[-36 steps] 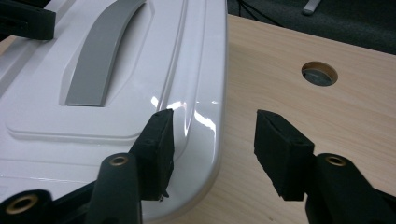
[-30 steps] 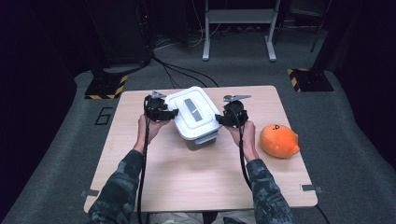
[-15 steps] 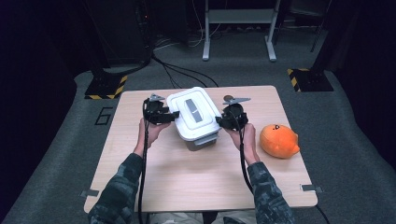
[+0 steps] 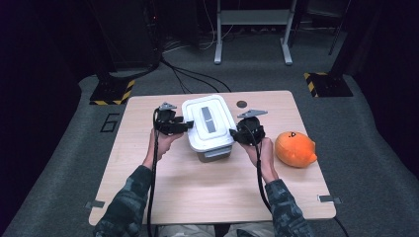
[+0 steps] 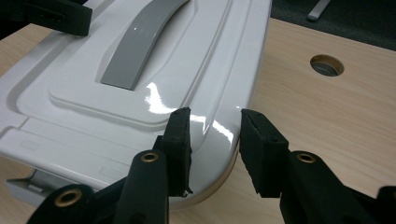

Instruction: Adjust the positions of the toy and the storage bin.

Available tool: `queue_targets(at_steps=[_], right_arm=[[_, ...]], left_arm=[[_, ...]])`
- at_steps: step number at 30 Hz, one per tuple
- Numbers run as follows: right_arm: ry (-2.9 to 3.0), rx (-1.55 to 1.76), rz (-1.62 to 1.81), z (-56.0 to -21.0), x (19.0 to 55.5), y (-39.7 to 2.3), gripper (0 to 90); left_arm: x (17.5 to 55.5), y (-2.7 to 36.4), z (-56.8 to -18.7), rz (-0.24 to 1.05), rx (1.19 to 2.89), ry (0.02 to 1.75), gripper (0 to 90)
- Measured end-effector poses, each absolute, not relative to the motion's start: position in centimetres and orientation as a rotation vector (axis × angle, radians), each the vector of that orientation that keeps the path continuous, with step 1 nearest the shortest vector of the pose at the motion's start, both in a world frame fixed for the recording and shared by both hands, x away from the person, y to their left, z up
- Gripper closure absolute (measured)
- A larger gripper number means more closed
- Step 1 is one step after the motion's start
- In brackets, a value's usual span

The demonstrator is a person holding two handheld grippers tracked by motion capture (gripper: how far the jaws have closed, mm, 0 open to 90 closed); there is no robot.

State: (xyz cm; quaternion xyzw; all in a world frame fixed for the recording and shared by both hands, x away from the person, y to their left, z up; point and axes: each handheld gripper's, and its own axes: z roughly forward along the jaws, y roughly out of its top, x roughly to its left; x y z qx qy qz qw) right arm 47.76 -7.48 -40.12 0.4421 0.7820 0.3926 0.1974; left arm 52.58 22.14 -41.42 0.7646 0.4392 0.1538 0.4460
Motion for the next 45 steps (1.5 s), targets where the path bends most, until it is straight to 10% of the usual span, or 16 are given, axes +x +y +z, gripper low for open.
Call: queue_targets(at_steps=[25, 45], right_arm=[[2.188, 1.238, 1.094, -40.0, 42.7, -8.0, 63.4], [2.159, 1.363, 1.074, -39.8, 51.0, -7.6, 49.1]], left_arm=[[49.3, 20.8, -41.2, 0.392, 1.966, 0.996, 42.1], [49.3, 20.8, -41.1, 0.403, 1.977, 0.999, 42.1]])
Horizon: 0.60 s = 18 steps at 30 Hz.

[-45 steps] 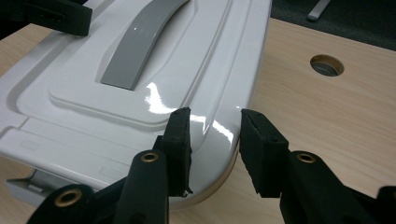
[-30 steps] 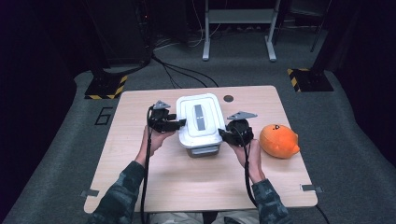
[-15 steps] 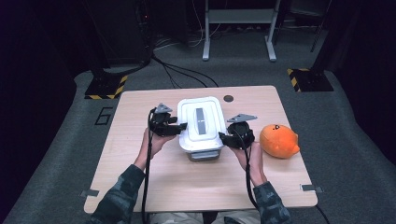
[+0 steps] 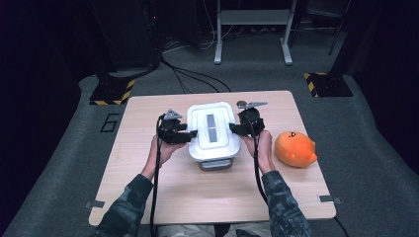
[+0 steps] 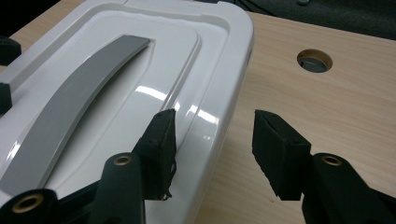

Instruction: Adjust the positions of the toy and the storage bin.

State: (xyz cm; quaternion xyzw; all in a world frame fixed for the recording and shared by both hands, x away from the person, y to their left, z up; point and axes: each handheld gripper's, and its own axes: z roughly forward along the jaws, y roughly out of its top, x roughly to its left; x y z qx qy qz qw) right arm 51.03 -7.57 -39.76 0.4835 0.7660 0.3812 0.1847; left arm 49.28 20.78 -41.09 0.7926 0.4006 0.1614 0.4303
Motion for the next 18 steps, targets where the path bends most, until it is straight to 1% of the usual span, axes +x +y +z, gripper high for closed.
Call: queue_targets(at_steps=[2, 6, 11, 18], right_arm=[[2.167, 1.369, 1.081, -39.8, 51.6, -7.7, 50.1], [2.170, 1.400, 1.128, -40.0, 51.8, -7.9, 59.2], [2.171, 1.392, 1.124, -40.0, 51.3, -7.8, 65.8], [2.162, 1.389, 1.137, -40.1, 50.1, -7.9, 66.8]], left_arm=[[49.3, 20.6, -41.0, 0.407, 1.981, 0.996, 42.1], [49.3, 20.4, -40.9, 0.421, 1.993, 0.993, 42.1], [49.3, 20.3, -40.8, 0.412, 2.004, 1.000, 42.1], [49.4, 20.4, -40.7, 0.405, 2.007, 0.999, 42.1]])
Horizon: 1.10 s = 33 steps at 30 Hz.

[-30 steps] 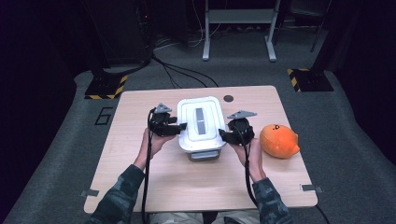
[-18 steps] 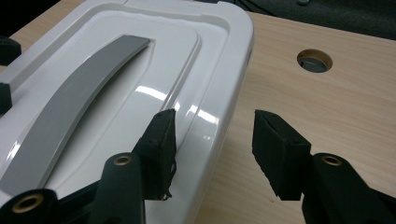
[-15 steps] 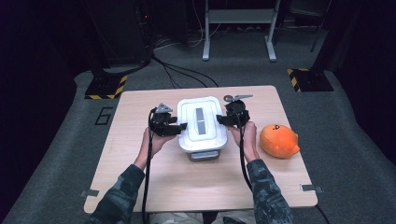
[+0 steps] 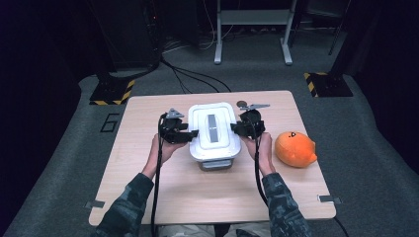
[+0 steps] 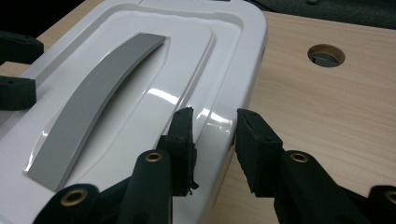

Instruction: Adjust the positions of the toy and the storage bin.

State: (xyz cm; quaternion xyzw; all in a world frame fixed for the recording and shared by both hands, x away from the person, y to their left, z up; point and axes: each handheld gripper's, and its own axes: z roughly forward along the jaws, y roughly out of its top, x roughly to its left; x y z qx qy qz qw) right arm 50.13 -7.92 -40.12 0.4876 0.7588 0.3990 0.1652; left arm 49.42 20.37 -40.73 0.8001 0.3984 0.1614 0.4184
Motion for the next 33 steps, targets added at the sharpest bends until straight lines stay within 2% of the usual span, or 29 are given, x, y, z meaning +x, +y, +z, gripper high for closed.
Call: queue_targets(at_steps=[33], right_arm=[[2.106, 1.352, 1.135, -40.5, 44.0, -8.0, 66.8]], left_arm=[[49.1, 20.5, -40.5, 0.386, 2.061, 0.919, 43.8]])
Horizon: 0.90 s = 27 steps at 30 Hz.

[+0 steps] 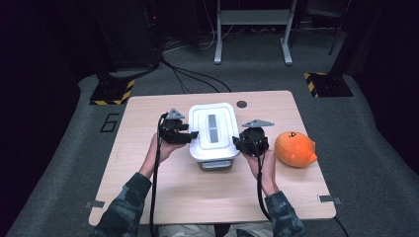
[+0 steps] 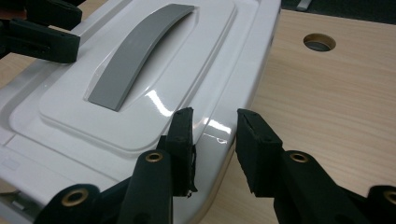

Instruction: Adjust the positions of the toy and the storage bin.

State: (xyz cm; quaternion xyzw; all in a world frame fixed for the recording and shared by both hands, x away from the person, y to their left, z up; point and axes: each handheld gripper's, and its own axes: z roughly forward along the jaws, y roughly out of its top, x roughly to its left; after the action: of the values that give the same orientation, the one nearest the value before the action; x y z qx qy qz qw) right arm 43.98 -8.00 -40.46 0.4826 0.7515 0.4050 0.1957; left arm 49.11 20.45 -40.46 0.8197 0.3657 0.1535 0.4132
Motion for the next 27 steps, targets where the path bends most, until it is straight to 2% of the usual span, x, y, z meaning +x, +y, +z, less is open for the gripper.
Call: queue_targets(at_steps=[23, 25, 27], right_arm=[[2.116, 1.305, 1.173, -40.4, 39.8, -7.8, 63.8], [2.110, 1.314, 1.192, -40.2, 40.3, -8.2, 68.9], [2.101, 1.337, 1.196, -40.3, 41.3, -8.6, 62.7]], left_arm=[[48.6, 20.1, -40.4, 0.322, 2.103, 0.838, 43.6], [48.6, 20.1, -40.4, 0.314, 2.097, 0.849, 43.5], [48.6, 20.1, -40.5, 0.302, 2.079, 0.868, 43.4]])
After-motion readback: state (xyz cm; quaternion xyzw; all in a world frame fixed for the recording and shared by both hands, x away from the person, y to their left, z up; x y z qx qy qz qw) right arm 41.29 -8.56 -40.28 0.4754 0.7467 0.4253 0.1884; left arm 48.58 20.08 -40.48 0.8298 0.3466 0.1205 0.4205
